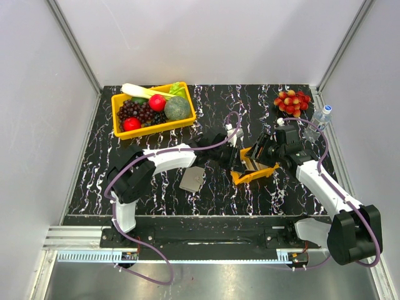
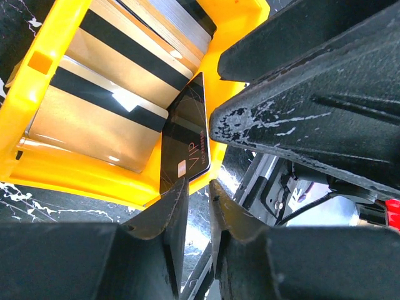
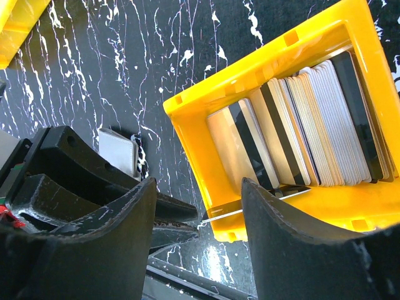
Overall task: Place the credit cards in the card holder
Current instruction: Place the credit card in the storage box.
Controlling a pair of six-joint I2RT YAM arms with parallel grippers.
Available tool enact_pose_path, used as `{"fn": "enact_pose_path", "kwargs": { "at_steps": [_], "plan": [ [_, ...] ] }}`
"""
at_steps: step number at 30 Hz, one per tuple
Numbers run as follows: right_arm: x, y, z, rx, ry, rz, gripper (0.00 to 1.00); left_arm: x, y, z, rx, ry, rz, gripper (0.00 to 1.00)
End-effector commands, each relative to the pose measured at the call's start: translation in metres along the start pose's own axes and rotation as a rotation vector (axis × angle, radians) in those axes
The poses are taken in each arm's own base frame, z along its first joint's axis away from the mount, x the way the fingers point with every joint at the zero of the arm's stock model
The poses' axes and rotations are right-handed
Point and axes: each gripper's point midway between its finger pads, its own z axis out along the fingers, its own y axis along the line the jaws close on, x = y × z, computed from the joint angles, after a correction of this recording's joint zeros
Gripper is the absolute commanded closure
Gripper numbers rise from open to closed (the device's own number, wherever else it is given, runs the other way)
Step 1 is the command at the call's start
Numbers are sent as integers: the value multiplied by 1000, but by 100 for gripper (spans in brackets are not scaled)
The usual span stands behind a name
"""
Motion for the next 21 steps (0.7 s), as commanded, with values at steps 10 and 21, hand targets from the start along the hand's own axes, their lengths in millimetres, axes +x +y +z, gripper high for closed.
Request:
{"fn": "enact_pose_path", "kwargs": {
  "at_steps": [10,21],
  "plan": [
    [-5,6,-2,-20,-24,-26,37,-26,-22,6,84,-46,55,64],
    [-9,4,-6,-9,-51,-26,36,-27,-15,6,41,-53,52,87]
  ]
}}
